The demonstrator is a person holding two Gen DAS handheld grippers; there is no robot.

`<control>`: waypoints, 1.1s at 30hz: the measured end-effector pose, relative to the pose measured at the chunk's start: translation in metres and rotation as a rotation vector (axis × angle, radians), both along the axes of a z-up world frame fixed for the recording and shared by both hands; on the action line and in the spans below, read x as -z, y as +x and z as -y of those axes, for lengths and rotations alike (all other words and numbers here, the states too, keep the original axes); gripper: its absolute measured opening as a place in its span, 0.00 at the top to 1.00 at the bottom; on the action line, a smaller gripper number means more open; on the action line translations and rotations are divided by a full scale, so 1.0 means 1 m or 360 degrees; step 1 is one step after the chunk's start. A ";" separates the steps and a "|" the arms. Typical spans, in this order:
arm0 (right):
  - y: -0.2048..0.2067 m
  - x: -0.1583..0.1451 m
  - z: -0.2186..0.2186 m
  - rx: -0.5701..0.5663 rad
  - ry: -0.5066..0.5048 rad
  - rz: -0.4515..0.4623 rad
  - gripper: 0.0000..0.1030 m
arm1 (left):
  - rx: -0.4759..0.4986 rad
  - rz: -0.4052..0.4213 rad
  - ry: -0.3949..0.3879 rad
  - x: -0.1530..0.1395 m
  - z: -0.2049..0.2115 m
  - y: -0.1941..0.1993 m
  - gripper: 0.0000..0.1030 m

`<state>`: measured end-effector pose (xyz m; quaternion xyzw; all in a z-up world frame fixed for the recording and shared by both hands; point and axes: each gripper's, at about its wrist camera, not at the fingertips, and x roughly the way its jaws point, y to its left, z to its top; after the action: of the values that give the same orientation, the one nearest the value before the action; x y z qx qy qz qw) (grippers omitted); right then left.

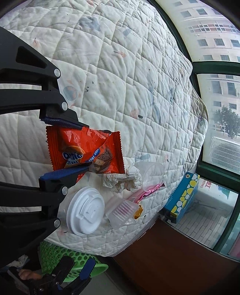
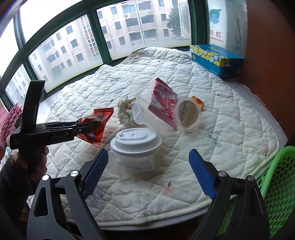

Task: Collect trash
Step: 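Grasp the white-lidded cup with the right tool while the left tool holds the wrapper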

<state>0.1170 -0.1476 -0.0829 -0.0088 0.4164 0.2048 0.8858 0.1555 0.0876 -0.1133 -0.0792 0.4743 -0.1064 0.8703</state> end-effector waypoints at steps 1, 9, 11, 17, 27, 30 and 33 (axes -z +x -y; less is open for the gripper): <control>0.004 0.001 -0.005 -0.0017 -0.0010 -0.0006 0.14 | -0.0002 0.0013 -0.0001 -0.003 -0.001 -0.002 0.63; 0.039 0.017 -0.032 -0.0079 -0.0045 -0.0114 0.14 | -0.0015 0.0078 -0.0025 -0.021 -0.011 -0.014 0.64; 0.044 0.021 -0.038 -0.0086 -0.0068 -0.0130 0.14 | -0.0013 0.0083 -0.0028 -0.021 -0.013 -0.015 0.64; 0.055 0.034 -0.049 -0.0109 -0.0148 -0.0175 0.14 | -0.0023 0.0086 -0.0047 -0.021 -0.018 -0.018 0.64; 0.063 0.047 -0.053 -0.0111 -0.0187 -0.0235 0.15 | -0.0037 0.0054 -0.0071 -0.013 -0.020 -0.016 0.64; 0.063 0.049 -0.055 -0.0119 -0.0180 -0.0239 0.16 | -0.0042 0.0049 -0.0077 -0.012 -0.020 -0.016 0.64; 0.063 0.050 -0.053 -0.0109 -0.0159 -0.0241 0.16 | -0.0047 0.0044 -0.0085 -0.011 -0.021 -0.016 0.64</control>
<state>0.1803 -0.0943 -0.1325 -0.0519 0.4913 0.2140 0.8427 0.1396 0.1089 -0.1019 -0.1078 0.4581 -0.1072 0.8758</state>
